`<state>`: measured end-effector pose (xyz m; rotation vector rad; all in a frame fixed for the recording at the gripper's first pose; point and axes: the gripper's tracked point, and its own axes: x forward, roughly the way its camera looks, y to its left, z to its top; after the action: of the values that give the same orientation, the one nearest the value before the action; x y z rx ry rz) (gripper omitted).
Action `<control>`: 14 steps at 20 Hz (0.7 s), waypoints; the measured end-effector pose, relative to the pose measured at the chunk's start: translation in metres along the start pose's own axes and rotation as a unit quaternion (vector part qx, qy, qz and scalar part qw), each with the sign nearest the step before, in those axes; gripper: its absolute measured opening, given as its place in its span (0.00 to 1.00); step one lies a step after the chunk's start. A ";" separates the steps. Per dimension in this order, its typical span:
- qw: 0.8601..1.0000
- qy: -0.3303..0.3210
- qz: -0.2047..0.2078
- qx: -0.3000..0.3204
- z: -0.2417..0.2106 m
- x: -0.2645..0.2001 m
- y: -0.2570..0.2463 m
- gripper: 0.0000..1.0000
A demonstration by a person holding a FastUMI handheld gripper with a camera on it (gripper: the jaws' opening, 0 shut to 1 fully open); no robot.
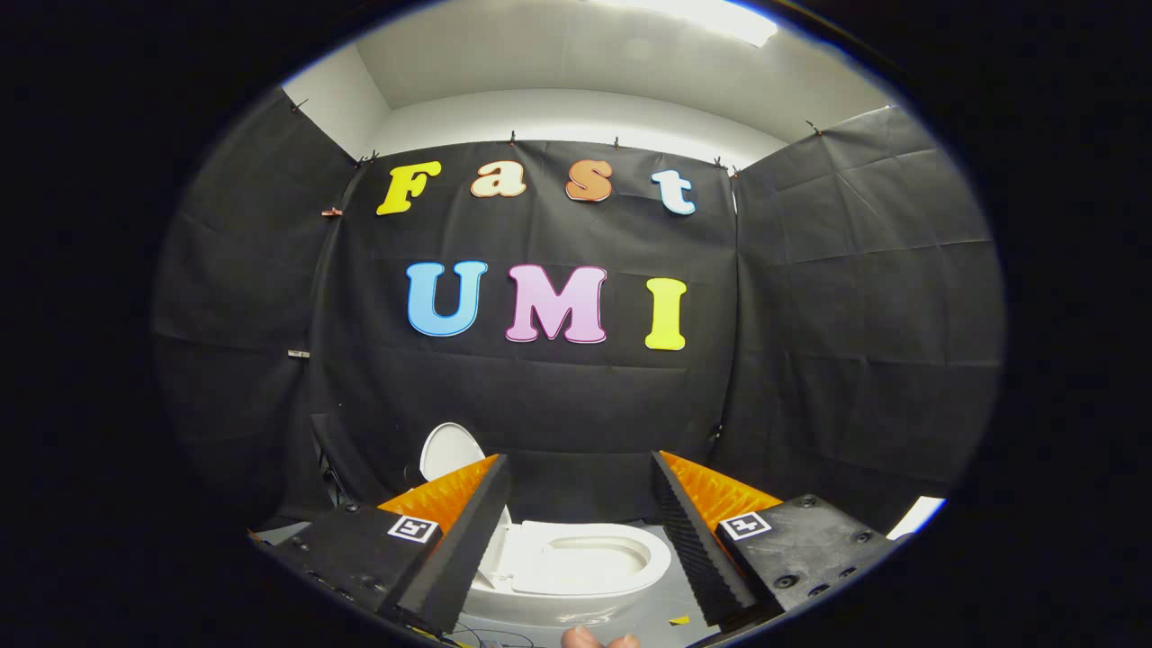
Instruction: Open the toilet lid.
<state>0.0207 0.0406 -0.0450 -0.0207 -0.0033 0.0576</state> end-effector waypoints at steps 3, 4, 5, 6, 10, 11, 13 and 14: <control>1.000 -0.001 0.001 0.001 0.001 -0.001 0.001 0.97; 1.000 -0.001 0.001 0.000 0.002 -0.001 0.001 0.98; 1.000 -0.001 -0.001 0.000 0.001 -0.001 0.000 0.98; 1.000 -0.001 -0.001 0.000 0.001 -0.001 0.000 0.97; 1.000 0.001 -0.002 0.000 -0.002 -0.001 0.001 0.98; 1.000 0.001 -0.002 -0.001 -0.002 -0.001 0.000 0.98; 1.000 0.001 0.000 -0.001 -0.001 -0.001 0.001 0.98; 1.000 0.001 0.000 -0.001 -0.002 -0.001 0.002 0.98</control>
<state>0.0196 0.0427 -0.0468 -0.0224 -0.0020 0.0581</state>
